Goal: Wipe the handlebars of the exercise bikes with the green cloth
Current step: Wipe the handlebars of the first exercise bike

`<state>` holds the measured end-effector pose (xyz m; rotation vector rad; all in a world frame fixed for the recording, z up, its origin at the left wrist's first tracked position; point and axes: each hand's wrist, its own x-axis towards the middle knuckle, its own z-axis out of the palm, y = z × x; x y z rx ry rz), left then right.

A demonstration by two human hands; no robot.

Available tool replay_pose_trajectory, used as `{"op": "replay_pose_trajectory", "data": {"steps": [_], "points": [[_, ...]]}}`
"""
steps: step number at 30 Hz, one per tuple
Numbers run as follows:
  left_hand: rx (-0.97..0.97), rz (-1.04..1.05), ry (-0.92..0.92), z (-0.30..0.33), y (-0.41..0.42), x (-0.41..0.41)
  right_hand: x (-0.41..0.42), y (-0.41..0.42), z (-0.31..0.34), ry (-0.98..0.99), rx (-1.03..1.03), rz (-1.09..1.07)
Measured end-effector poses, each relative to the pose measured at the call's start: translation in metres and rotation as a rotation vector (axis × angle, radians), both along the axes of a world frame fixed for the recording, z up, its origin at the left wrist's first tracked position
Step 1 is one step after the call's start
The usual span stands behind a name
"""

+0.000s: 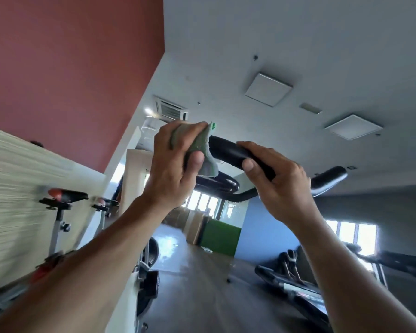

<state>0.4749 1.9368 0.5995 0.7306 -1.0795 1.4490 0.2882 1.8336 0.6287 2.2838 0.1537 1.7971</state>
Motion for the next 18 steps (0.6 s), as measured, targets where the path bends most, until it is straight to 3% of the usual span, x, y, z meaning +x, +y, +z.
{"op": "replay_pose_trajectory", "data": {"steps": [3, 10, 15, 18], "points": [[-0.064, 0.145, -0.060, 0.000, -0.002, -0.004, 0.003, 0.000, -0.002, -0.033, -0.004, 0.004], [0.040, -0.065, -0.001, 0.002, 0.000, 0.017, 0.003, 0.006, -0.003, -0.046, 0.006, -0.041], [-0.094, 0.154, -0.101, 0.006, -0.003, -0.005, 0.003, 0.007, -0.003, -0.029, 0.027, -0.051], [-0.050, 0.108, -0.081, 0.010, -0.003, 0.011, 0.003, 0.005, -0.002, 0.002, 0.032, -0.048]]}}
